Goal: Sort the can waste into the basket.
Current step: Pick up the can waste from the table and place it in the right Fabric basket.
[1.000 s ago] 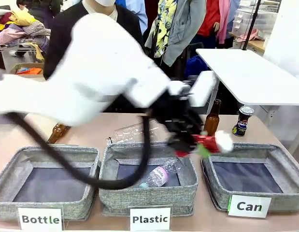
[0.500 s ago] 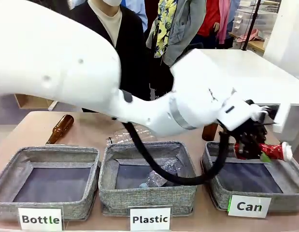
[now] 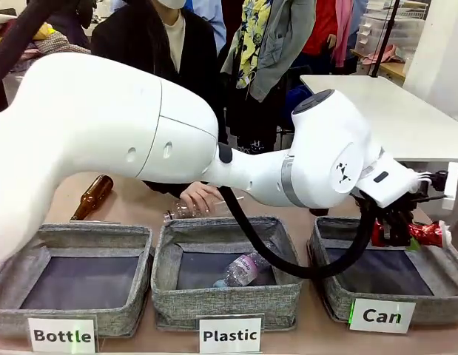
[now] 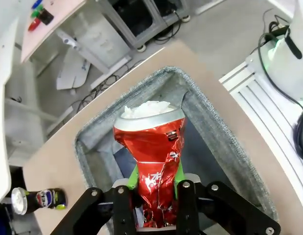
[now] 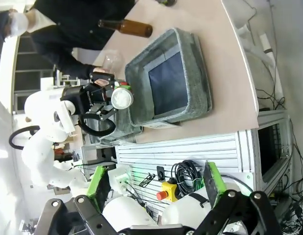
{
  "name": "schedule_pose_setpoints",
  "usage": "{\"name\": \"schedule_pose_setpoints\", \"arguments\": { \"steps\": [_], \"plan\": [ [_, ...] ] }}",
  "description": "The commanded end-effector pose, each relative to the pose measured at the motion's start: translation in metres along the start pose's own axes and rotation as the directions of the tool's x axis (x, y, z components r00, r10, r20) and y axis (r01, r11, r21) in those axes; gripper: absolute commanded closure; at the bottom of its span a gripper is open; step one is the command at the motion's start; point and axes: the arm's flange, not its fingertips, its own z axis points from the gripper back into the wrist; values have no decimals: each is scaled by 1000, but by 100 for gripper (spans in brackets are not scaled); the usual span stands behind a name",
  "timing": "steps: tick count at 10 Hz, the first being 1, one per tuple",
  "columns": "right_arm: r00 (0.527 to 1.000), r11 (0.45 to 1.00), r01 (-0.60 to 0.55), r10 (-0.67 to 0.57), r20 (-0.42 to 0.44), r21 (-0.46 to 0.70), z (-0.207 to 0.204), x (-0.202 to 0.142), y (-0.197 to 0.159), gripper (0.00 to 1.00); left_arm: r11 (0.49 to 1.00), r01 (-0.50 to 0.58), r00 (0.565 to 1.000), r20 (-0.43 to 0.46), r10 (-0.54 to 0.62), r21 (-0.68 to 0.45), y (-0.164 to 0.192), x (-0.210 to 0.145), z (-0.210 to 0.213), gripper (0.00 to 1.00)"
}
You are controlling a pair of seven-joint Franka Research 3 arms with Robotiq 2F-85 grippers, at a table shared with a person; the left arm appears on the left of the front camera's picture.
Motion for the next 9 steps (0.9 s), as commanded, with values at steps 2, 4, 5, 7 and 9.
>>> {"name": "schedule_pose_setpoints", "arguments": {
  "steps": [2, 4, 5, 7, 9],
  "plan": [
    [1000, 1000, 26, -26, 14, 7, 2, -7, 3, 0, 1000, 12, 999, -39, -13, -14, 1, 8, 3, 17],
    [1000, 1000, 26, -26, 14, 7, 2, -7, 3, 0, 1000, 17, 999, -27, -17, -1, 1, 9, 9, 0],
    [1000, 1000, 26, -26, 14, 7, 2, -7, 3, 0, 1000, 13, 1000, -21, -13, 2, 1, 9, 12, 0],
    [1000, 1000, 26, -26, 14, 7, 2, -7, 3, 0, 1000, 0, 1000, -18, 0, 9, -1, 8, 13, 0],
    [1000, 1000, 26, -26, 14, 7, 2, -7, 3, 0, 993, -103, 991, -94, 97, -56, 0, 8, 16, 0]
  ]
}}
